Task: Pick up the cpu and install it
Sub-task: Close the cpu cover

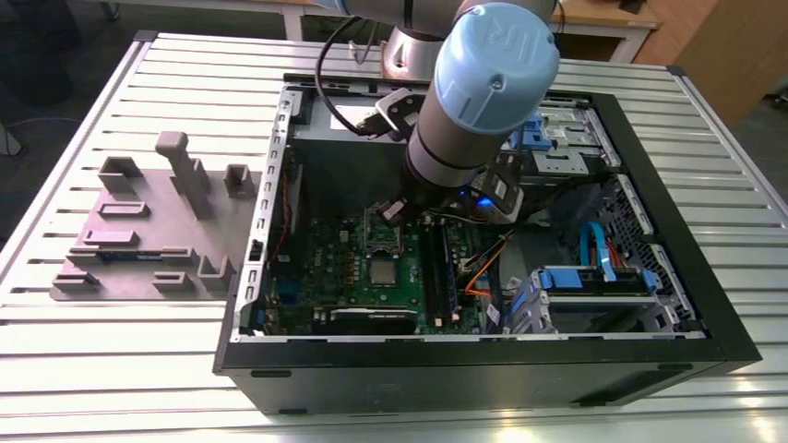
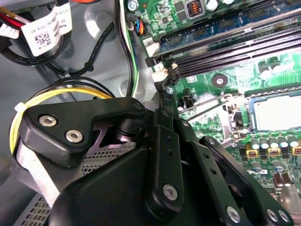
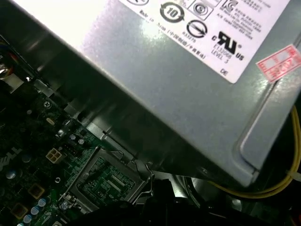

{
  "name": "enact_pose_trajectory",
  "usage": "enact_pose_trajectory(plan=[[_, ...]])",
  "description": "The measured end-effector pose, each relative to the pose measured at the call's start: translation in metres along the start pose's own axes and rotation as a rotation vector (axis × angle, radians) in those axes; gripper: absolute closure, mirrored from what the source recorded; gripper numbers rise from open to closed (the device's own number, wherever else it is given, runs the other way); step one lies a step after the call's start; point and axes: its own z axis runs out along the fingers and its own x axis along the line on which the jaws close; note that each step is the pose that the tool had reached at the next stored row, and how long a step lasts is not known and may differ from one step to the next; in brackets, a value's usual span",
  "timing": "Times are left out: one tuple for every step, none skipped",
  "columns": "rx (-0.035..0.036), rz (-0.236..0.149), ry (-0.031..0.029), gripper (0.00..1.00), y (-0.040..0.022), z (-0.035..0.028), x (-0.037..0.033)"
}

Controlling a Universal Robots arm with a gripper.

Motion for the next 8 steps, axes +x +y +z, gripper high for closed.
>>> enact_pose_trajectory(plan=[[0.0002,0.0,0.0002,0.89,0.0001,-0.0005,0.0],[0.0002,0.0,0.0002,0.89,0.0001,-0.0009,0.0],[0.0006,0.0,0.0002,0.89,0.0001,-0.0009,0.0],[0.0019,0.0,0.0011,0.89,0.0001,-0.0008,0.0],[0.0035,0.0,0.0024,0.89,0.0,-0.0009,0.0001],[0.0052,0.0,0.0038,0.89,-0.0001,-0.0011,0.0003],[0.0071,0.0,0.0052,0.89,-0.0002,-0.0012,0.0004],[0.0091,0.001,0.0067,0.89,-0.0003,-0.0013,0.0006]])
